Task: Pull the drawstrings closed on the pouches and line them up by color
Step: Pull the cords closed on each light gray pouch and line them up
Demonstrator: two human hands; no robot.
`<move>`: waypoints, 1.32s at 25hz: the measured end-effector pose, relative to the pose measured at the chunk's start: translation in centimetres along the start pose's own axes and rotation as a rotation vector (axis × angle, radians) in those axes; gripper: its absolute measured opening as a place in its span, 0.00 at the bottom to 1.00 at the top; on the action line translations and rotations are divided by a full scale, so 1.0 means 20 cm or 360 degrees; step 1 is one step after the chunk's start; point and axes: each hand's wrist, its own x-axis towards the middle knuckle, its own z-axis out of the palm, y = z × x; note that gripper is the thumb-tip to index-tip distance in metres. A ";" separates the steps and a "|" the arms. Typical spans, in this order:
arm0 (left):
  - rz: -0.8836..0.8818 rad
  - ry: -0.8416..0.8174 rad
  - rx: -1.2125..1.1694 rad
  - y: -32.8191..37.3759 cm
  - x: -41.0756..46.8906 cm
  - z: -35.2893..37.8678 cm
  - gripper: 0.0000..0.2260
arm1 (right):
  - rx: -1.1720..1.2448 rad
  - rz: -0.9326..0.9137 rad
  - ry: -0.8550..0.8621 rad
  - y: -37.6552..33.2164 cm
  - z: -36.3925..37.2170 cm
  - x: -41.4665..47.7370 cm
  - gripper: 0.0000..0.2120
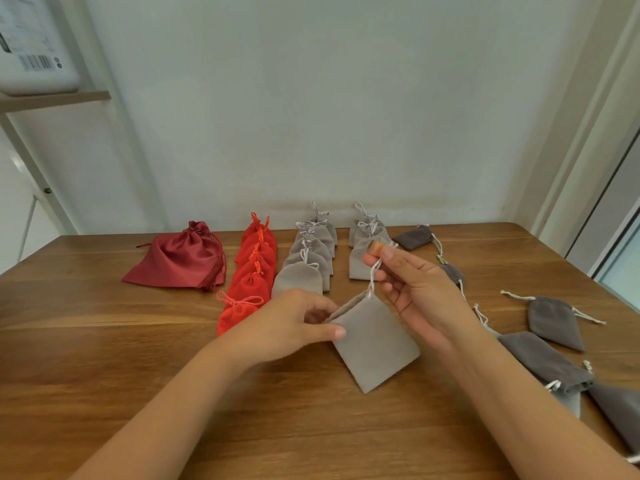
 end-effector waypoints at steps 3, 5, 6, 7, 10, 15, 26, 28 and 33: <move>0.0013 0.0053 0.0070 0.01 0.00 0.01 0.08 | 0.0197 0.0020 0.0100 -0.03 -0.04 0.03 0.09; 0.0053 0.0121 -0.0045 0.02 0.00 -0.02 0.09 | 0.0326 0.0003 0.0148 -0.06 -0.08 0.04 0.08; 0.0072 0.0155 -0.0111 0.02 0.00 -0.03 0.11 | 0.0367 -0.0016 0.0158 -0.07 -0.09 0.05 0.09; 0.0075 0.0201 -0.0192 0.02 0.00 -0.04 0.12 | 0.0390 -0.0039 0.0166 -0.08 -0.11 0.06 0.10; -0.0011 0.0427 -0.0411 0.02 0.01 -0.06 0.06 | 0.0469 -0.0134 0.0203 -0.09 -0.13 0.07 0.08; -0.0038 0.0258 -0.0251 -0.02 -0.02 -0.15 0.07 | 0.0756 -0.0306 0.0430 -0.15 -0.22 0.07 0.07; -0.0012 0.0255 -0.0457 -0.06 -0.07 -0.26 0.09 | 0.0680 -0.0319 0.0359 -0.14 -0.22 0.06 0.07; 0.0007 0.0412 -0.0824 -0.05 -0.06 -0.25 0.10 | 0.0591 -0.0332 0.0246 -0.16 -0.21 0.05 0.08; 0.0224 0.0568 -0.2344 0.03 -0.03 -0.22 0.07 | 0.0297 -0.0147 -0.0070 -0.11 -0.10 0.02 0.07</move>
